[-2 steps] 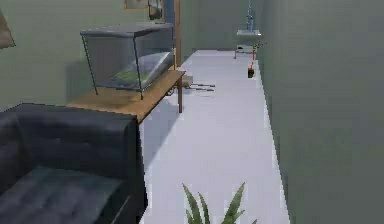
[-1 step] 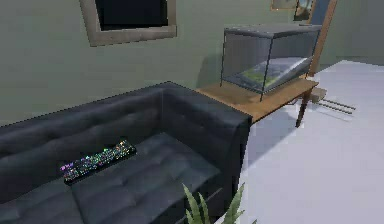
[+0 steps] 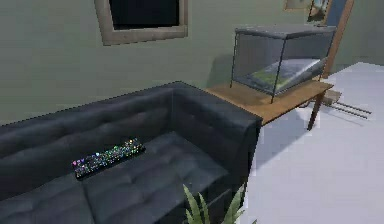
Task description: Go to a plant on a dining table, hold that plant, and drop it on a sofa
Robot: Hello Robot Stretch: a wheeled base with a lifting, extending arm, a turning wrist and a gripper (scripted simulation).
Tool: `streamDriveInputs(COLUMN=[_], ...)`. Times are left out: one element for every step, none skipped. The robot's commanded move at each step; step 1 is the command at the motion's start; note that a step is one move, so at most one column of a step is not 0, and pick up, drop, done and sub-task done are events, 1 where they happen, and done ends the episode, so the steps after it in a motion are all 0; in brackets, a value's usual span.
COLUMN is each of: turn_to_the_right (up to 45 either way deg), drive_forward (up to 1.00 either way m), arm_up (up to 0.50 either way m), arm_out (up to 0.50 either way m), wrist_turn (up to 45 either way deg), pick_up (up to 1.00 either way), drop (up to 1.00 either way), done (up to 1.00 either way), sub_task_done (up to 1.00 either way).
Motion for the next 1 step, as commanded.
streamDriveInputs(turn_to_the_right=[45.0], drive_forward=[0.0], arm_up=[0.0], arm_out=[0.0], wrist_turn=[0.0], pick_up=[0.0], drop=[0.0], done=[0.0], sub_task_done=[0.0])
